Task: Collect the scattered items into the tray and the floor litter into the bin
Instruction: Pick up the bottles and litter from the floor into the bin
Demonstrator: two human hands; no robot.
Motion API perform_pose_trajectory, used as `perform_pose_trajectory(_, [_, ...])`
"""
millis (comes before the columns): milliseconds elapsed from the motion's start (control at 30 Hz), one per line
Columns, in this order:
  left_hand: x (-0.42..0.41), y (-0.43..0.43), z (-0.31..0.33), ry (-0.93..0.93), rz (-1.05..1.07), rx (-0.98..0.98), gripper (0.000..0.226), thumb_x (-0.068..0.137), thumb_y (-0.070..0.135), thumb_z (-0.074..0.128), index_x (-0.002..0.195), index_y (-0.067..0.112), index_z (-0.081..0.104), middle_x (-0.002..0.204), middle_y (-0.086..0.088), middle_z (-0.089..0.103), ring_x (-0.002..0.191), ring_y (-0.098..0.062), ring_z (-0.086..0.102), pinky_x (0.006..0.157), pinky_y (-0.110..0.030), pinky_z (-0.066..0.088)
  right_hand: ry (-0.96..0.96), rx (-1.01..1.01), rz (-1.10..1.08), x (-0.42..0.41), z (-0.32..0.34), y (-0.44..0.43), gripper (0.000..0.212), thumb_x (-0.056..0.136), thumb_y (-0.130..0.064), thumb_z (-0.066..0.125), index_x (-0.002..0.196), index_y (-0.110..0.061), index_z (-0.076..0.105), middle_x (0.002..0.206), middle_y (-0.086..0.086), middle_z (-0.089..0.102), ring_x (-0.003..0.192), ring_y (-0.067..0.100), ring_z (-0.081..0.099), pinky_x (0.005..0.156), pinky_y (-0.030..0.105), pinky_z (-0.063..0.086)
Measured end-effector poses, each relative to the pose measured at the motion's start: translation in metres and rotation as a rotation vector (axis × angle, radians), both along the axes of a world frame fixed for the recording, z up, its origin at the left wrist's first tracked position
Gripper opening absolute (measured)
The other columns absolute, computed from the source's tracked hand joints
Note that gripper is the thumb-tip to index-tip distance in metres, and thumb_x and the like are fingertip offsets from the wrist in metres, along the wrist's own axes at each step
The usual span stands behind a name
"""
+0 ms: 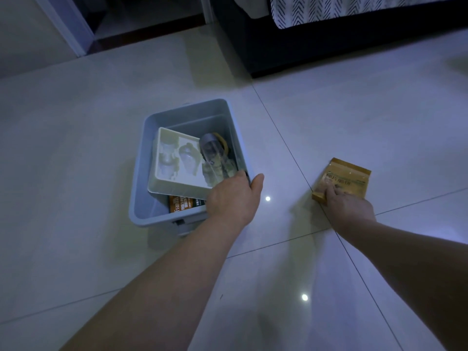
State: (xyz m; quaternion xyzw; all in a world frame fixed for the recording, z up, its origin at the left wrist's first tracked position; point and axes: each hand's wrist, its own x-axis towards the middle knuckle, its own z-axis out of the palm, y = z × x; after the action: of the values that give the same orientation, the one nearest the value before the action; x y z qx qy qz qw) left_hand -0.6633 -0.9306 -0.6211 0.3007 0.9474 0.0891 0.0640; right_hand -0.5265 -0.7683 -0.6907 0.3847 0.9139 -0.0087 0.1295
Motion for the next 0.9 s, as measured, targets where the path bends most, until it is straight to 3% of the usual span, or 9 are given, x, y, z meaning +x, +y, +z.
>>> perform_pose_trajectory(133, [0.004, -0.008, 0.002, 0.030, -0.020, 0.055, 0.053, 0.099, 0.053, 0.022, 0.109, 0.015, 0.057, 0.098, -0.009, 0.067, 0.089, -0.028, 0.061, 0.065, -0.036, 0.043, 0.044, 0.050, 0.031, 0.000, 0.021, -0.001, 0.044, 0.095, -0.009, 0.036, 0.138, -0.016, 0.033, 0.118, 0.003, 0.060, 0.101, 0.023, 0.062, 0.065, 0.031, 0.039])
perform_pose_trajectory(233, [0.004, -0.019, 0.010, 0.063, -0.033, 0.119, 0.042, 0.100, 0.045, 0.028, 0.112, 0.017, 0.058, 0.103, -0.006, 0.067, 0.097, -0.026, 0.059, 0.076, -0.040, 0.046, 0.136, 0.094, 0.055, -0.008, 0.041, 0.000, 0.045, 0.093, -0.005, 0.035, 0.136, -0.019, 0.037, 0.115, 0.003, 0.062, 0.099, 0.024, 0.063, 0.066, 0.029, 0.036])
perform_pose_trajectory(467, [-0.015, -0.059, 0.023, 0.221, 0.061, 0.092, 0.029, 0.100, 0.031, 0.036, 0.112, 0.018, 0.058, 0.107, -0.007, 0.063, 0.110, -0.026, 0.049, 0.081, -0.041, 0.044, 0.572, 0.189, 0.262, -0.055, 0.089, -0.025, 0.065, 0.084, 0.001, 0.039, 0.146, -0.021, 0.034, 0.127, 0.005, 0.058, 0.120, 0.024, 0.054, 0.082, 0.035, 0.041])
perform_pose_trajectory(667, [-0.035, -0.098, 0.019, 0.290, 0.133, 0.014, 0.032, 0.092, 0.014, 0.044, 0.122, 0.020, 0.056, 0.118, -0.002, 0.061, 0.118, -0.025, 0.047, 0.087, -0.038, 0.038, 0.553, 0.120, 0.423, -0.088, 0.119, -0.076, 0.063, 0.093, -0.006, 0.037, 0.151, -0.021, 0.020, 0.154, 0.002, 0.033, 0.143, 0.017, 0.031, 0.110, 0.037, 0.030])
perform_pose_trajectory(800, [-0.045, -0.123, 0.022, 0.311, 0.269, 0.020, 0.042, 0.085, 0.011, 0.049, 0.127, 0.014, 0.052, 0.140, -0.004, 0.045, 0.131, -0.028, 0.036, 0.099, -0.042, 0.034, 0.462, 0.079, 0.541, -0.100, 0.129, -0.105, 0.062, 0.096, -0.016, 0.040, 0.152, -0.021, 0.014, 0.157, 0.000, 0.027, 0.145, 0.016, 0.025, 0.114, 0.035, 0.024])
perform_pose_trajectory(900, [-0.051, -0.134, 0.025, 0.213, 0.417, 0.062, 0.042, 0.086, 0.012, 0.049, 0.128, 0.008, 0.046, 0.139, -0.010, 0.042, 0.131, -0.033, 0.036, 0.100, -0.045, 0.036, 0.418, 0.071, 0.600, -0.107, 0.125, -0.123, 0.061, 0.096, -0.016, 0.042, 0.151, -0.020, 0.016, 0.155, 0.000, 0.030, 0.145, 0.017, 0.025, 0.114, 0.035, 0.023])
